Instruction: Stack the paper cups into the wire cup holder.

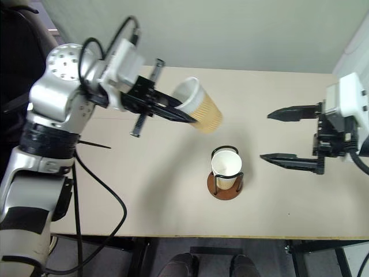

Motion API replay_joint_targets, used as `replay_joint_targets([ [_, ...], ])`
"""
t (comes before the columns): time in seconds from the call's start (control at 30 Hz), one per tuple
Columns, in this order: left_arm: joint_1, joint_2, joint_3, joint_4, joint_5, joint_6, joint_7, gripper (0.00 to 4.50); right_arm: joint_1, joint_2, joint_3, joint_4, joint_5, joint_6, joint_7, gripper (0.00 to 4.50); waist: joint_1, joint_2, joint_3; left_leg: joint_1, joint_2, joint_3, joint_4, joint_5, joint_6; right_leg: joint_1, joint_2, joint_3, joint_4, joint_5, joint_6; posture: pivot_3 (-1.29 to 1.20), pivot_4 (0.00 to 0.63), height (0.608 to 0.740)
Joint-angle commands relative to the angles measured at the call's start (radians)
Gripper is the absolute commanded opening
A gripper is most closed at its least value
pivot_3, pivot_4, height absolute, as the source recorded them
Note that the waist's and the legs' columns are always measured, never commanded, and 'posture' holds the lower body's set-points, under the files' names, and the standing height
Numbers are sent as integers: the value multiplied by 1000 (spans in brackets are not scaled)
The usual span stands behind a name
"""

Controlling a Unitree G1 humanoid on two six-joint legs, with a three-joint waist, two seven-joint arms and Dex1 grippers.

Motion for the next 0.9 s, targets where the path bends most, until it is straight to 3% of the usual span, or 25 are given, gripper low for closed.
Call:
replay_joint_targets([
  [0.03, -82, -27, -98, 31, -59, -84, -40, 32, 54, -39, -124, -38, -12, 7, -16, 4500, 0, -1, 0, 0, 0, 0, 0, 0, 0, 0, 0, 0, 1, 0, 1, 0, 150, 740],
  [0.2, -138, -34, -286, 88, -53, -240, -40, 32, 160, -40, -239, -105, 0, 44, -49, 4500, -5, 0, 0, 0, 0, 2, 1, -1, 3, 0, 0, 1, 1, 1, 2, 0, 150, 740],
  [0.47, -178, -82, -428, 207, 29, -386, -40, 32, 264, -23, -349, -183, 22, 88, -99, 4500, -4, 0, 0, -1, -1, 3, 3, -3, 7, 1, 0, 2, -3, 3, 7, 0, 150, 740],
  [0.63, -161, -107, -446, 220, 46, -396, -40, 1263, 286, -19, -352, -198, 22, 86, -126, 4500, -3, 0, 0, -5, -1, 3, 6, -4, 9, 2, 0, 3, -9, 4, 11, 0, 150, 740],
  [0.9, -126, -111, -405, 203, 57, -332, -40, 4187, 268, -22, -289, -176, 19, 51, -137, 4500, -1, 1, 0, -6, -1, 5, 10, -6, 11, 2, 0, 4, -10, 3, 13, 0, 150, 740],
])
